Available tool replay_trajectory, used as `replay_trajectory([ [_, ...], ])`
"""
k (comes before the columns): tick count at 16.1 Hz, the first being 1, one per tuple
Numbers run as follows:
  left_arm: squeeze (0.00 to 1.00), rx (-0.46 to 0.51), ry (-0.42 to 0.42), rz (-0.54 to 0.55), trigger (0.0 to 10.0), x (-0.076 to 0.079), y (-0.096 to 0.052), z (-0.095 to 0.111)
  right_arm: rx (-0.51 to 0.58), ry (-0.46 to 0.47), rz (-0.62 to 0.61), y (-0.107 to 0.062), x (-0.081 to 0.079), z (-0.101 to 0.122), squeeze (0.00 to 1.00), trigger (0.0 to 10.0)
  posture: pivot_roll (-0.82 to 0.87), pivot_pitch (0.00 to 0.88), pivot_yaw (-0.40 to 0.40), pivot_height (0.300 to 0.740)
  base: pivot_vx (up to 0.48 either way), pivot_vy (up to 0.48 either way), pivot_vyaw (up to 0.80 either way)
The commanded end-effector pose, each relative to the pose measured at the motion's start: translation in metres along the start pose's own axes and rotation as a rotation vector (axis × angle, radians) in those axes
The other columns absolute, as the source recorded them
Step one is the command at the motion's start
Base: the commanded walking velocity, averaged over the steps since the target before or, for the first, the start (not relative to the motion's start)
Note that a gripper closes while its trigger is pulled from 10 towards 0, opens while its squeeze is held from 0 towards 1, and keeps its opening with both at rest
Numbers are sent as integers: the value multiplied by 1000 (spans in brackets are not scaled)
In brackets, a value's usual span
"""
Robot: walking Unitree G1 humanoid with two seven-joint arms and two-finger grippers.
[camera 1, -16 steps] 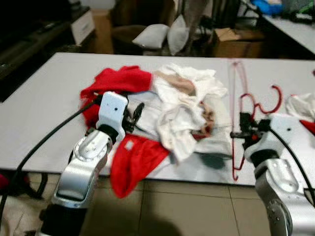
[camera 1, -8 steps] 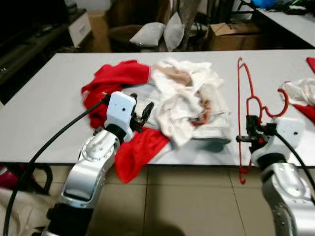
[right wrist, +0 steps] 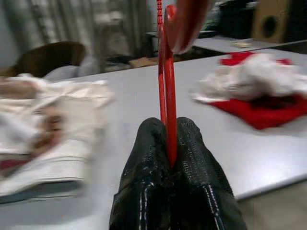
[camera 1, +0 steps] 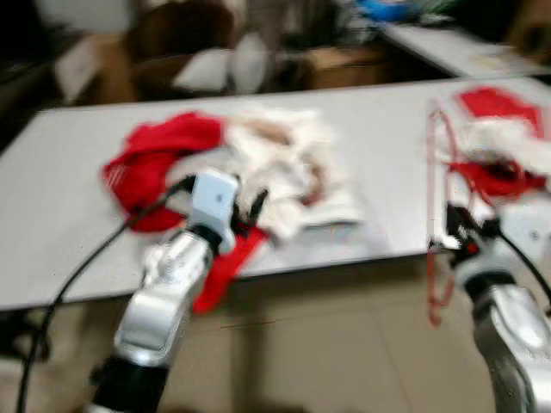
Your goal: Hang hanger
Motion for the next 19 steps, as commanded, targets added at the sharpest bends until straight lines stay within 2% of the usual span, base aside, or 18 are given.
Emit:
replay_trajectory([
  [1,0,-13,8,0,10000,2,0,-5,-8,-12,-16,1,4,-1,0,10000,-49,0,43,740,0,0,-744],
  [2,0,-6,30,4,10000,4,1,-5,-3,-9,-27,0,7,-2,0,10000,-66,0,37,740,0,0,0],
  [3,0,-9,41,13,10000,4,2,-6,-6,39,-34,-2,8,-4,0,10000,-71,0,37,740,0,0,0],
  [4,0,-15,27,26,10000,3,3,-7,-23,82,-42,-4,9,-8,0,10000,-75,0,38,740,0,0,0],
  [5,0,-6,7,39,10000,2,5,-5,-58,61,-41,-5,8,-14,0,10000,-81,0,39,740,0,0,0],
  [7,0,2,-19,47,10000,3,7,-3,-77,84,-17,-6,2,-17,0,10000,-86,0,41,740,0,-264,0],
  [11,0,-6,-22,56,10000,3,7,-5,-57,47,-16,-6,1,-12,0,10000,-84,0,40,740,123,-265,0],
  [14,0,-35,-24,73,10000,-1,4,-12,-87,-14,-25,-3,-1,-17,0,10000,-75,0,37,740,0,0,0],
  [16,0,-44,13,64,10000,-3,3,-14,-81,-22,40,-5,-10,-18,0,10000,-67,0,35,740,0,0,0],
  [17,0,-55,55,51,10000,-4,2,-15,-85,13,59,-5,-12,-20,0,10000,-63,0,35,740,0,0,0],
  [18,0,-97,131,24,10000,-6,0,-21,-90,0,77,-4,-13,-21,0,10000,-58,0,35,740,0,0,0],
  [19,0,-131,141,12,10000,-7,-1,-27,-91,-1,88,-3,-13,-20,0,10000,-56,0,34,740,0,0,0],
])
Point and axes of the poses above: a point about 5 cm out from each wrist's last joint towards the gripper, its own y axis pointing out of the wrist towards the gripper, its own z axis along the axis of the wrist's last joint, x = y × z, the point moved 5 cm from there along y, pointing out of the wrist towards the gripper, and after that the axes turned 7 degrees about y, right-handed, at the moved point
